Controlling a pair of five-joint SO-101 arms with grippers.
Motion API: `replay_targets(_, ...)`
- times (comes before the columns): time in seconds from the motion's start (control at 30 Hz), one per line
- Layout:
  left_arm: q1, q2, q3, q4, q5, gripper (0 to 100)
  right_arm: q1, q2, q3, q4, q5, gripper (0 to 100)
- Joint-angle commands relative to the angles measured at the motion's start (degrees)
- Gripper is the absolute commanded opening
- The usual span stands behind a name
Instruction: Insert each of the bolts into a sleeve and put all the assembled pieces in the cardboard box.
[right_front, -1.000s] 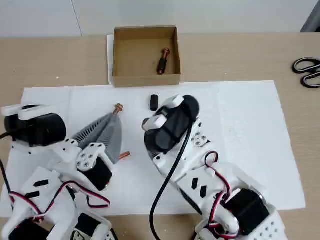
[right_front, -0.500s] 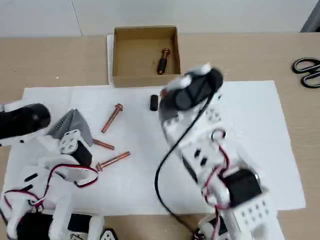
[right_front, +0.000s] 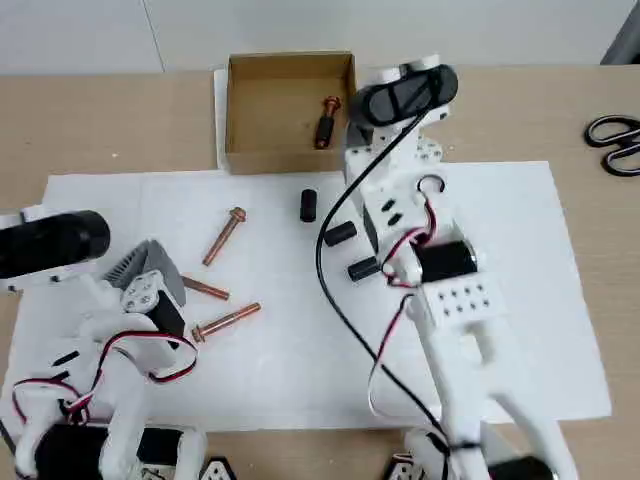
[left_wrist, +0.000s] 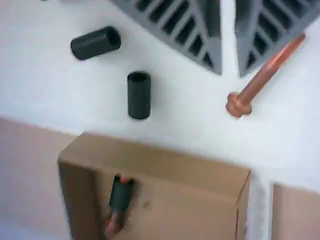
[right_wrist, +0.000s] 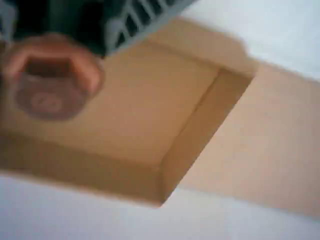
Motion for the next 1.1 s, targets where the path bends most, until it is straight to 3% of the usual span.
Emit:
replay_targets(0.0, -0.26, -0.09, 0.57, 2.20, -0.35, 1, 1.01, 6.11, -0.97, -13.05, -0.53, 0.3)
replay_targets(0.17, -0.26, -0.09, 0.75, 3.34, -0.35, 1, 0.84, 18.42, -5.10, -23.08, -0.79, 0.3)
replay_targets(0.4, -0.26, -0.09, 0.84, 4.13, -3.34, 1, 0.75, 36.44, -21.71, -32.40, -0.88, 0.3)
replay_targets(0.7, -0.35, -0.18, 0.57, 9.49, -6.86, 1, -3.47, 53.05, -43.25, -32.75, -4.84, 0.3)
replay_targets(1.07, -0.35, -0.18, 0.48, 9.49, -6.86, 1, -7.25, 59.21, -45.80, -32.75, -1.32, 0.4)
